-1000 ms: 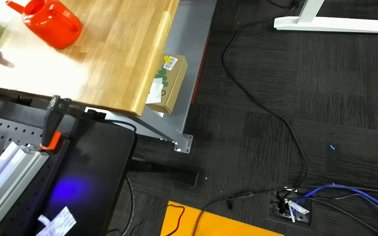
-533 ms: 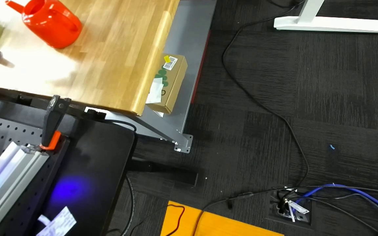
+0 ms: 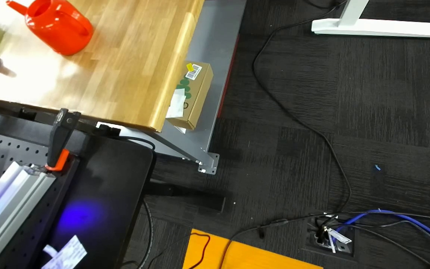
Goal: Put the blue object in the orange tea pot and move the light-green bowl to the right
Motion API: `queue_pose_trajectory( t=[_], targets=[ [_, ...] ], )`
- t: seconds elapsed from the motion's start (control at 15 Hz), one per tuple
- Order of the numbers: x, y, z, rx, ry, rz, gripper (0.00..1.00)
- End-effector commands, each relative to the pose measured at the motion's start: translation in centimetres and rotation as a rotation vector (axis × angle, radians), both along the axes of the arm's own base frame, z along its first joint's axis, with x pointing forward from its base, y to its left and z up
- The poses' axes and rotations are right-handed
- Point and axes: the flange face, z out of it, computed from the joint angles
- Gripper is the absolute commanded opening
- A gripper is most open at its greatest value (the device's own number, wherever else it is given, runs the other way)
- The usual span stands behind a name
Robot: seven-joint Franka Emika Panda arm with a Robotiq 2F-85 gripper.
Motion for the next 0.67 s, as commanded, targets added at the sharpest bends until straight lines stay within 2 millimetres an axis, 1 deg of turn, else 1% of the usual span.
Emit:
queue_pose_trajectory(
  t=[0.0,0.13,0.6],
  targets=[
    [-0.09,0.30,-0.33,-0.029,0.034,0.051,1.00],
    [-0.45,0.33,-0.48,-0.016,0.019,0.029,1.00],
    [-0.30,0.36,-0.55,-0.017,0.022,0.030,1.00]
  ],
)
